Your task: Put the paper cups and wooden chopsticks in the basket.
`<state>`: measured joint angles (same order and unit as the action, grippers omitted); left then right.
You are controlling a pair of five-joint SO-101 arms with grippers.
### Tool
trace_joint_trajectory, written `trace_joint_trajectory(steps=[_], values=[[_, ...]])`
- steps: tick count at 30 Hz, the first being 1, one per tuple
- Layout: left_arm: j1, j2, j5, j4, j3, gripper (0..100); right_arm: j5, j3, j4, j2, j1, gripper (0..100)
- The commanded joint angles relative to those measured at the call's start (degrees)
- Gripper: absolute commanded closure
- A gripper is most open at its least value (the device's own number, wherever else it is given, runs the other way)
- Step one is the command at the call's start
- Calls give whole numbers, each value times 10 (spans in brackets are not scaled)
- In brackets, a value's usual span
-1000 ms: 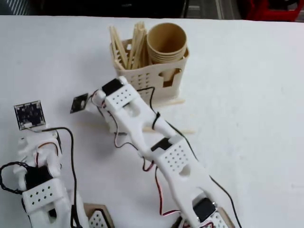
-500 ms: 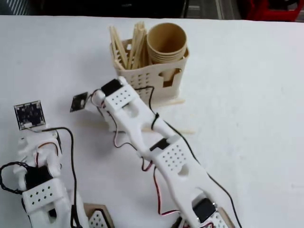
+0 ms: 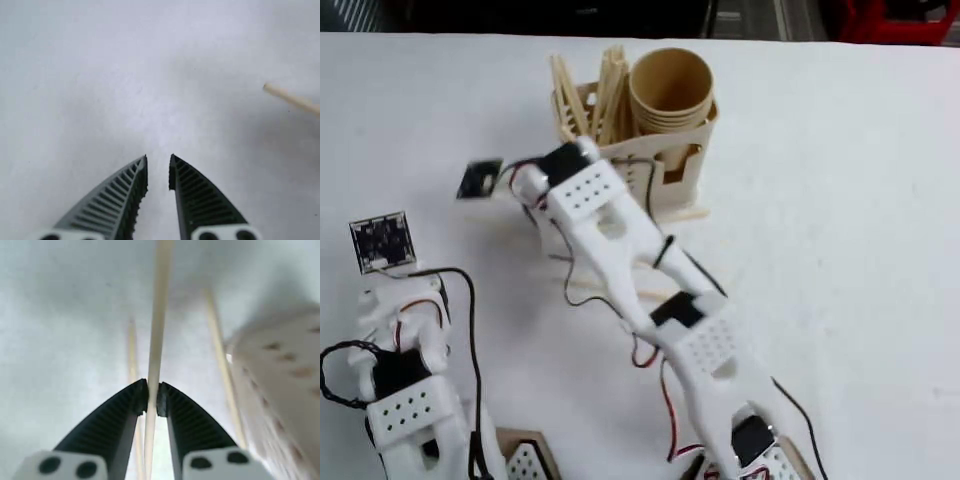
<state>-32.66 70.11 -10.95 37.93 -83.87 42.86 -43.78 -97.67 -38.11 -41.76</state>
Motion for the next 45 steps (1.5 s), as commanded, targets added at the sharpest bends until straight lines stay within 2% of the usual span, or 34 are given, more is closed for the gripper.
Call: trace_joint_trajectory(steps=[1,6,11,16,26,28,40,45], values=[[0,10,5,-14,29,906,-7,25,-7,110,11,981],[0,10,5,-14,29,906,-8,97,-7,221,11,981],[0,10,5,-14,29,906,-28,107,-5,327,13,981],[0,10,5,-14,29,906,-118,107,54,417,14,981],[0,10,5,-14,29,906,-373,113,356,468,85,981],[0,10,5,-14,29,906,-403,113,399,467,98,981],[0,10,5,-14,29,906,-405,282,633,383,167,981],[0,10,4,-14,29,906,-404,328,663,369,174,981]])
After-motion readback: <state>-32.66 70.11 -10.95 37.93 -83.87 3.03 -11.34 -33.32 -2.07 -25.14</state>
